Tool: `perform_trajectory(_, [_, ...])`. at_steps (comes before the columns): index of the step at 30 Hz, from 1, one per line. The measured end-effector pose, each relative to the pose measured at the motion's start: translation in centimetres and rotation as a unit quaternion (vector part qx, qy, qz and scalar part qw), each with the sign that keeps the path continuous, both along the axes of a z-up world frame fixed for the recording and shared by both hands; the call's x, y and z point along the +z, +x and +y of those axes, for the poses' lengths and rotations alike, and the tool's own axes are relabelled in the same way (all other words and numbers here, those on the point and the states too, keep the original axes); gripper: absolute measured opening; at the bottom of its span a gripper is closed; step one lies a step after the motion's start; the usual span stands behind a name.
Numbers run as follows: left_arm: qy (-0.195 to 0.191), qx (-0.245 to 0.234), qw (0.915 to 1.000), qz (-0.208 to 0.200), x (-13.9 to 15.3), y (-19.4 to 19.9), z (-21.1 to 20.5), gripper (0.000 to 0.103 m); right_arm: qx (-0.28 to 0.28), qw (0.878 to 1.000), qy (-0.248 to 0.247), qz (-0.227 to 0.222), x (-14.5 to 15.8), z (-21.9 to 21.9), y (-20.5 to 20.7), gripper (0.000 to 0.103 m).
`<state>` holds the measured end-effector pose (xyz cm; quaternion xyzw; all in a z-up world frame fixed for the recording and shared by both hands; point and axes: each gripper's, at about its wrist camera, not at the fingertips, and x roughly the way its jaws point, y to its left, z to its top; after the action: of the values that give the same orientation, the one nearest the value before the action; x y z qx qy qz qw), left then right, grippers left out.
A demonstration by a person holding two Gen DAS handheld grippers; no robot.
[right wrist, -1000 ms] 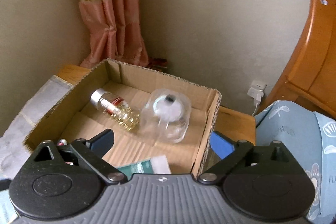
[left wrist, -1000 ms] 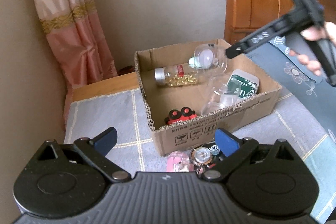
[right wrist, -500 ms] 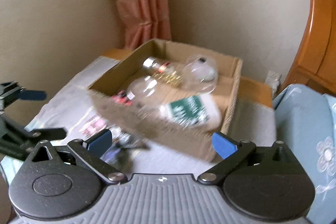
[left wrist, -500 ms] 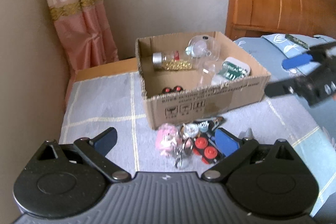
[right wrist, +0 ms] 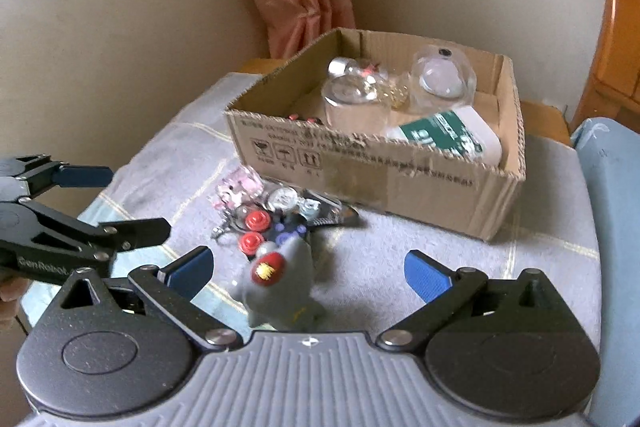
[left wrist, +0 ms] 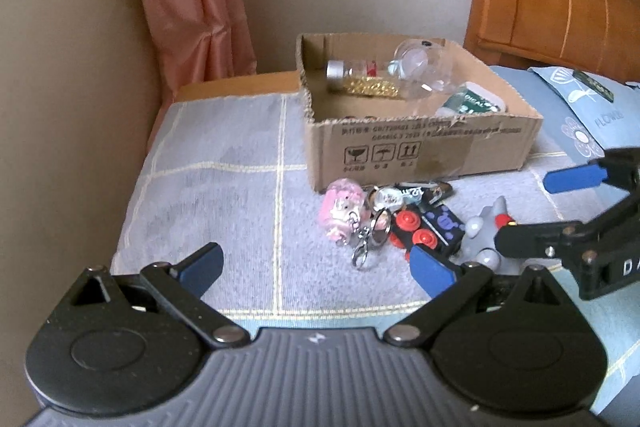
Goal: Organize rigid objects
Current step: 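Move left gripper back to the pink keychain while right gripper approaches the grey cat figurine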
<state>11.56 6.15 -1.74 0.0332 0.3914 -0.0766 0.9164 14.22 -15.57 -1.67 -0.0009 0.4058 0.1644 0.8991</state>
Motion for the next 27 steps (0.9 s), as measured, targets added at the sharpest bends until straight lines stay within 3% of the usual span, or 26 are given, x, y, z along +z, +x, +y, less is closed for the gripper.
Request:
perform_trajectory(9, [0.0, 0.002, 0.9999, 0.01, -1.2, 0.4, -0.2, 0.099, -0.05, 0.999, 0.014, -0.009, -0.7, -3.8, -0.8, 0.103])
perform_trajectory(21, [-0.004, -0.009, 0.9996, 0.026, -2.8, 1.9, -1.0, 0.099, -0.124, 0.992, -0.005, -0.018, -1.7, -9.2, -1.2, 0.103])
perform_trajectory(25, [-0.005, -0.014, 0.9994, 0.03, -3.2, 2.1, -1.1, 0.099, -0.133, 0.991, -0.03, -0.014, -2.6, -9.9, -0.9, 0.103])
perform_trajectory(27, [-0.002, -0.016, 0.9993, 0.033, -3.5, 2.3, -1.0, 0.099, -0.118, 0.993, -0.015, -0.011, -2.8, -10.0, -1.3, 0.103])
